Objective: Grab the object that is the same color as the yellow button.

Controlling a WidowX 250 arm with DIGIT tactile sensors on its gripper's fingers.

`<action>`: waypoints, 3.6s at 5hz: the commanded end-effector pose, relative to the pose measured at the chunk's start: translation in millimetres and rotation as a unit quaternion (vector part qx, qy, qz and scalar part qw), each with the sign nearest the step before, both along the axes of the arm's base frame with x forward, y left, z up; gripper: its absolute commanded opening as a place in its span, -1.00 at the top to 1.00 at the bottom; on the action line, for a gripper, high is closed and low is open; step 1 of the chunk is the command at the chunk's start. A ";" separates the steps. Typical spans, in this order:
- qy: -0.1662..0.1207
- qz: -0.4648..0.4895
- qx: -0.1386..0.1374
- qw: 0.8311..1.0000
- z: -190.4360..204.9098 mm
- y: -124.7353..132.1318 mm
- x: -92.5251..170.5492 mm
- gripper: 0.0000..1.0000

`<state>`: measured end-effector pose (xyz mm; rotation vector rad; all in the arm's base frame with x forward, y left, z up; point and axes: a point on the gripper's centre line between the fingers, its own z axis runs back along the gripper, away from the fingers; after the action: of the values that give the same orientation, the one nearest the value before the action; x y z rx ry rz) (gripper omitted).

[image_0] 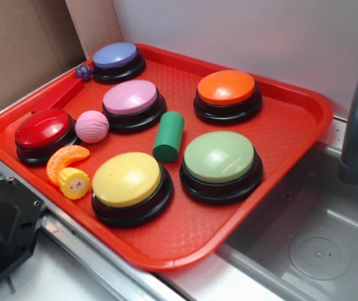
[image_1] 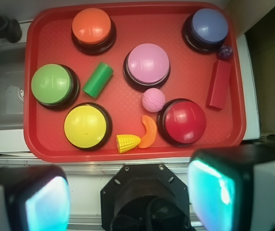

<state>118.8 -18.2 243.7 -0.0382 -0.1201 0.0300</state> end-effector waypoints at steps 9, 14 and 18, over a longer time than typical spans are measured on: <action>0.158 0.503 -0.032 0.849 -203.9 2.0 14.0 -1.00; 0.137 0.479 -0.100 0.861 -231.6 -12.5 19.2 1.00; 0.117 0.399 -0.080 0.906 -214.0 -9.3 25.6 1.00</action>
<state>140.1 -25.3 24.1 -0.1338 0.1448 0.8703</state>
